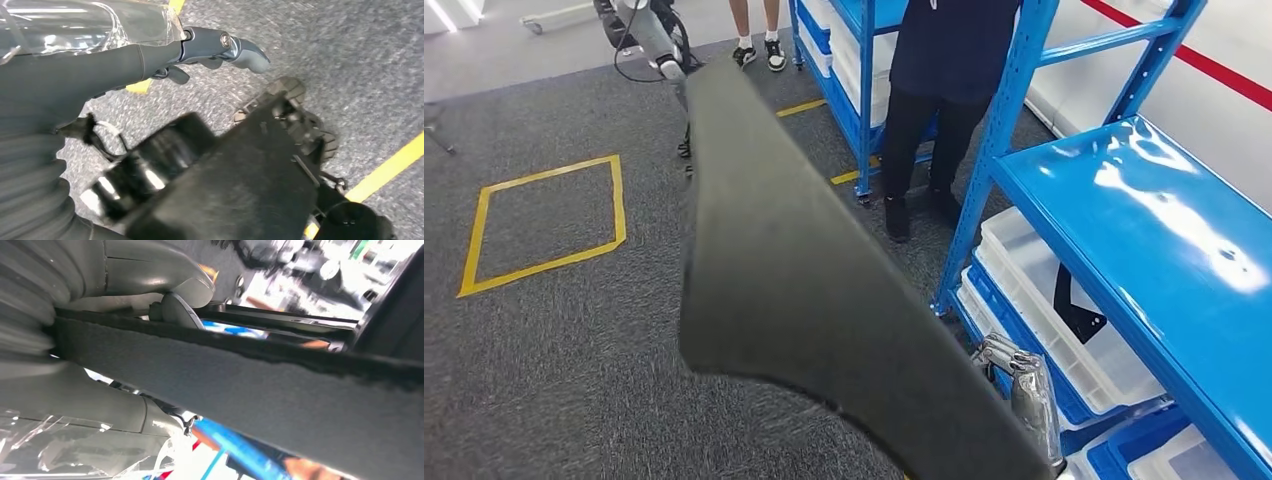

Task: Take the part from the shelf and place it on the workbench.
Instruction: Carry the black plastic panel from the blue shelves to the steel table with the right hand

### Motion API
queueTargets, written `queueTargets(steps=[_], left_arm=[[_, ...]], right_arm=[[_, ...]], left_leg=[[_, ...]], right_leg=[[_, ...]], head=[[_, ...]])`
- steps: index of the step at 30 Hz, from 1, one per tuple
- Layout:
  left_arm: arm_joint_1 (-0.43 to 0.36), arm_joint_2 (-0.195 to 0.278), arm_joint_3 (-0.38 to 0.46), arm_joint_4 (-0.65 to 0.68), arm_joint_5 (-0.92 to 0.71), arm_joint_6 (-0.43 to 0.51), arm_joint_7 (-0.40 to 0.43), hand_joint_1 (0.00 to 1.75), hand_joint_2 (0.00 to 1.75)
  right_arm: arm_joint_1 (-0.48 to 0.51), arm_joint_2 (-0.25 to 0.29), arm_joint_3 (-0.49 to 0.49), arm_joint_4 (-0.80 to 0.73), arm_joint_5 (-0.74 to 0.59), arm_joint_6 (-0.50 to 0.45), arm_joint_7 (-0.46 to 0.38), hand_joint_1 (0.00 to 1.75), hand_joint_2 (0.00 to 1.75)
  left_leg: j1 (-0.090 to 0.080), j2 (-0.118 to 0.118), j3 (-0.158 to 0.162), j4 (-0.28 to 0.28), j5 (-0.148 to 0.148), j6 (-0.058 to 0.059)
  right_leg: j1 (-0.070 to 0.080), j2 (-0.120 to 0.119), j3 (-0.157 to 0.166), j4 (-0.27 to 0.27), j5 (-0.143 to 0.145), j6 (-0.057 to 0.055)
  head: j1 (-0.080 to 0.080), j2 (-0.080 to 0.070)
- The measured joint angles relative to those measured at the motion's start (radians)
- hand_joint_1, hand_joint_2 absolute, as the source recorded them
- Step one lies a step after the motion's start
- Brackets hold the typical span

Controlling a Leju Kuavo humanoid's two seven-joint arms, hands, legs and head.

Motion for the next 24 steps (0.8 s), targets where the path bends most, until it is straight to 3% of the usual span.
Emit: queueTargets(steps=[2,3,4,5,6,7,9,11,13,15,17,19,20,21,22,24], left_arm=[[-0.003,-0.001,0.0,0.0,0.001,0.0,0.0,0.0,1.75],[-0.004,-0.001,-0.001,0.0,0.002,-0.001,0.0,0.0,1.75],[-0.003,-0.002,-0.001,0.0,0.004,-0.001,0.001,0.0,1.75],[-0.002,-0.002,-0.001,0.0,0.007,-0.001,0.003,0.0,1.75],[0.0,-0.002,-0.001,0.0,0.011,-0.002,0.005,0.0,1.75],[0.001,-0.002,-0.001,0.0,0.014,-0.003,0.006,0.0,1.75],[0.001,-0.002,-0.001,0.0,0.019,-0.006,0.008,0.0,1.75],[0.0,-0.002,-0.001,0.0,0.021,-0.008,0.009,0.0,1.75],[0.002,-0.002,-0.001,0.0,0.022,-0.01,0.014,0.0,1.75],[0.004,-0.002,-0.001,0.0,0.024,-0.01,0.018,0.0,1.75],[0.002,-0.002,-0.001,0.0,0.026,-0.01,0.019,0.0,1.75],[-0.002,-0.002,0.0,0.0,0.029,-0.009,0.019,0.0,1.75],[-0.003,-0.002,0.0,0.0,0.03,-0.009,0.019,0.0,1.75],[-0.003,-0.002,0.0,0.0,0.029,-0.009,0.019,0.0,1.75],[-0.002,-0.002,0.0,0.0,0.027,-0.009,0.02,0.0,1.75],[-0.001,-0.002,-0.001,0.0,0.02,-0.009,0.021,0.0,1.75]], right_arm=[[0.001,0.0,-0.002,0.0,0.0,0.001,0.002,1.75,1.75],[0.002,0.0,-0.002,0.0,0.0,0.001,0.004,1.75,1.75],[0.002,0.0,-0.003,0.0,0.001,0.002,0.007,1.75,1.75],[0.002,0.0,-0.003,0.0,0.002,0.004,0.01,1.75,1.75],[0.001,0.0,-0.003,0.0,0.003,0.005,0.013,1.75,1.75],[0.001,0.0,-0.003,0.0,0.005,0.007,0.017,1.75,1.75],[0.001,0.0,-0.003,0.0,0.007,0.01,0.024,1.75,1.75],[0.0,0.0,-0.003,0.0,0.006,0.014,0.031,1.75,1.75],[-0.003,0.0,-0.003,0.001,0.001,0.016,0.036,1.75,1.75],[-0.006,0.0,-0.003,0.001,-0.003,0.015,0.038,1.75,1.75],[-0.005,0.0,-0.003,0.001,-0.01,0.013,0.037,1.75,1.75],[-0.004,0.0,-0.003,0.005,-0.017,0.011,0.035,1.75,1.75],[-0.004,0.0,-0.003,0.007,-0.02,0.009,0.033,1.75,1.75],[-0.004,0.0,-0.003,0.009,-0.022,0.007,0.032,1.75,1.75],[-0.004,0.0,-0.003,0.01,-0.024,0.004,0.029,1.75,1.75],[0.0,0.0,-0.003,0.01,-0.031,-0.007,0.022,1.75,1.75]], left_leg=[[0.003,-0.021,0.002,-0.002,0.003,0.005],[0.003,-0.033,0.003,-0.002,0.003,0.006],[0.004,-0.047,0.004,-0.001,0.003,0.007],[0.005,-0.06,0.006,-0.001,0.002,0.006],[0.008,-0.074,0.009,-0.001,0.001,0.005],[0.011,-0.087,0.012,0.0,-0.001,0.002],[0.013,-0.114,0.012,0.006,-0.007,-0.008],[0.014,-0.137,0.006,0.01,-0.01,-0.019],[0.02,-0.152,-0.001,0.011,-0.01,-0.029],[0.021,-0.115,-0.03,0.067,-0.043,-0.038],[0.019,-0.061,-0.102,0.215,-0.114,-0.045],[0.02,-0.048,-0.173,0.358,-0.163,-0.047],[0.02,-0.047,-0.183,0.377,-0.161,-0.045],[0.018,-0.046,-0.171,0.351,-0.141,-0.041],[0.015,-0.039,-0.139,0.284,-0.107,-0.035],[0.002,-0.004,-0.055,0.121,-0.039,-0.02]], right_leg=[[-0.002,0.043,-0.071,0.147,-0.071,0.005],[-0.002,0.052,-0.113,0.227,-0.098,0.008],[-0.003,0.056,-0.144,0.279,-0.107,0.01],[-0.004,0.057,-0.156,0.29,-0.095,0.013],[-0.006,0.059,-0.147,0.257,-0.064,0.015],[-0.01,0.068,-0.118,0.187,-0.02,0.019],[-0.022,0.118,-0.054,0.034,0.052,0.025],[-0.027,0.149,-0.025,-0.034,0.073,0.021],[-0.024,0.129,-0.022,-0.039,0.073,0.006],[-0.02,0.102,-0.018,-0.044,0.073,-0.009],[-0.015,0.074,-0.014,-0.046,0.071,-0.019],[-0.011,0.048,-0.012,-0.046,0.068,-0.024],[-0.009,0.035,-0.01,-0.046,0.066,-0.026],[-0.008,0.024,-0.007,-0.046,0.065,-0.027],[-0.007,0.014,-0.004,-0.047,0.063,-0.027],[-0.005,-0.002,0.001,-0.048,0.059,-0.024]], head=[[0.0,0.0],[0.0,0.0],[0.0,0.0],[0.0,0.0],[0.0,0.0],[0.0,0.0],[-0.001,0.0],[-0.001,0.0],[-0.001,0.0],[-0.002,0.0],[-0.002,0.0],[-0.002,0.0],[-0.002,0.0],[-0.002,0.0],[-0.002,0.0],[-0.002,0.0]])
